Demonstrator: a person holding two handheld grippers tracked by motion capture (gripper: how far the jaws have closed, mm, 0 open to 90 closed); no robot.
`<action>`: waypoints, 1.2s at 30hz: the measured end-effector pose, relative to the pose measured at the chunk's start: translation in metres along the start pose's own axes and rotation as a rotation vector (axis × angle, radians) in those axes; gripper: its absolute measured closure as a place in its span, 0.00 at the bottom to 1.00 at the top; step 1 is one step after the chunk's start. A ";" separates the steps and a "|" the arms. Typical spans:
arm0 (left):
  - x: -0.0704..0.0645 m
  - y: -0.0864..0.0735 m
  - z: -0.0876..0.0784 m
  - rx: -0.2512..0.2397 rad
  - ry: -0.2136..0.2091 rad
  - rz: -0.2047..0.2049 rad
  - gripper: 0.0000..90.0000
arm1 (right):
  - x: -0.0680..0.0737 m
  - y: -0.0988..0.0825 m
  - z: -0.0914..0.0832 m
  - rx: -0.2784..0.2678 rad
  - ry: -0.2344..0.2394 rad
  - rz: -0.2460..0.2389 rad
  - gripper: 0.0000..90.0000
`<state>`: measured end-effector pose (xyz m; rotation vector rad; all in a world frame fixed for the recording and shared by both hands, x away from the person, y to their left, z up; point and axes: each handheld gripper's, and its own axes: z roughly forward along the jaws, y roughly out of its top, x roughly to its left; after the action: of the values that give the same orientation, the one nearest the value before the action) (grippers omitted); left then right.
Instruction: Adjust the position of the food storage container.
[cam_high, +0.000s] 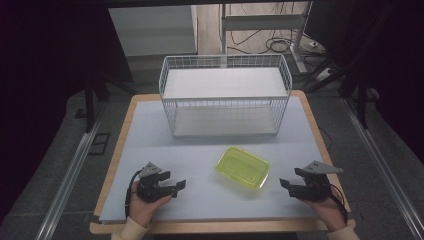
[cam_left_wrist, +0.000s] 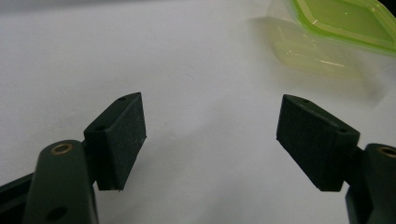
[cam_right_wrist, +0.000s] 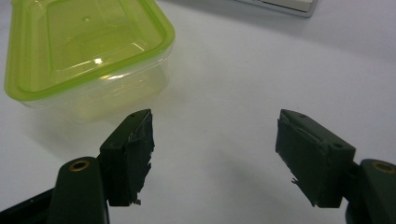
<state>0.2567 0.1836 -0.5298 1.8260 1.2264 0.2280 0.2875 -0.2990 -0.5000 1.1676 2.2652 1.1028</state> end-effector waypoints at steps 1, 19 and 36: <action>0.000 0.000 0.000 -0.001 0.000 -0.002 0.26 | 0.000 0.000 0.000 0.000 0.003 -0.002 0.31; -0.001 0.000 0.000 0.000 0.002 0.000 0.26 | 0.012 0.013 -0.018 -0.044 0.088 -0.035 0.94; -0.001 0.000 -0.001 -0.003 0.003 0.001 0.26 | 0.086 0.021 -0.007 0.003 0.281 -0.197 1.00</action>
<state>0.2560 0.1833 -0.5291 1.8248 1.2268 0.2335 0.2432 -0.2255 -0.4767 0.8097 2.5269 1.2488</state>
